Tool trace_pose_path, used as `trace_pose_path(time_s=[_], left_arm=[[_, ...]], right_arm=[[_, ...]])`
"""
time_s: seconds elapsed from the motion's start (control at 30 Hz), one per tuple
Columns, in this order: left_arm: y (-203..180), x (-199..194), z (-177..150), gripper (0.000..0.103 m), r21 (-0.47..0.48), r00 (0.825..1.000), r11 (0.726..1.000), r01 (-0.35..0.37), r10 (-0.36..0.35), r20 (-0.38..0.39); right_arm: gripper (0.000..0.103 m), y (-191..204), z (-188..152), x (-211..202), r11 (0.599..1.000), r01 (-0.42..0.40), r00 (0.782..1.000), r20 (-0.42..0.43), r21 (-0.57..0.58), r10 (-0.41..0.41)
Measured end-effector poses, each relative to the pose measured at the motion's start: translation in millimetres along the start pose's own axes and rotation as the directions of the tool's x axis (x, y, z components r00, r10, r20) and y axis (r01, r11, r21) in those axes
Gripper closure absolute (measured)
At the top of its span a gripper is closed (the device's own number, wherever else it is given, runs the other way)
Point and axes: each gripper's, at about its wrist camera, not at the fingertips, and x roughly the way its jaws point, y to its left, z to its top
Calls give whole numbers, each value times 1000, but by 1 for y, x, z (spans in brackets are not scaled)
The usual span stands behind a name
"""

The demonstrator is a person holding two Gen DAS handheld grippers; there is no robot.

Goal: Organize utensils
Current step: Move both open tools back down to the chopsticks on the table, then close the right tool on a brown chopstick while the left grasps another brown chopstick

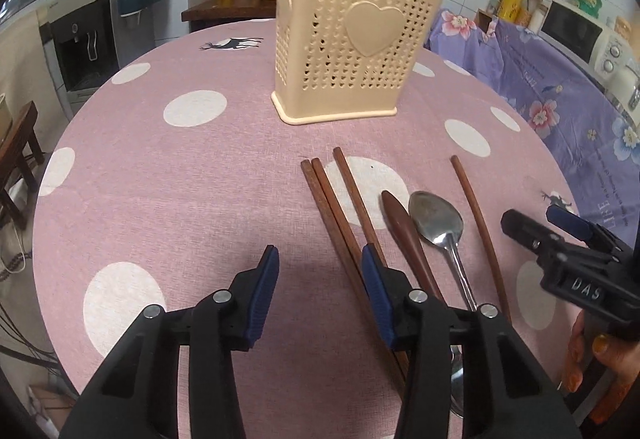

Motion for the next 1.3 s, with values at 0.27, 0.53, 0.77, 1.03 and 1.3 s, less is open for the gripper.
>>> trace_pose_path(time_s=[0.27,0.53,0.77,1.03,1.3], left_arm=[[-5,7,-8,68,-9,1000,1000,-5,5,-26],[10,0,-8,72,-14,999,999,-36,36,-23],[24,-8,2,72,-77,1000,997,-12,13,7],[13,2,12,74,-77,1000,997,-1,1,6],[10,13,15,83,-93,1000,996,4,-5,-15]], right_arm=[[9,5,-5,-1,1000,28,1000,4,-7,-28],[9,8,-7,-3,994,92,996,-2,-55,-92],[21,8,0,3,1000,-3,1000,-29,-21,3],[42,13,13,16,1000,-21,999,-50,-1,21],[48,16,17,21,1000,-15,998,-56,-6,15]])
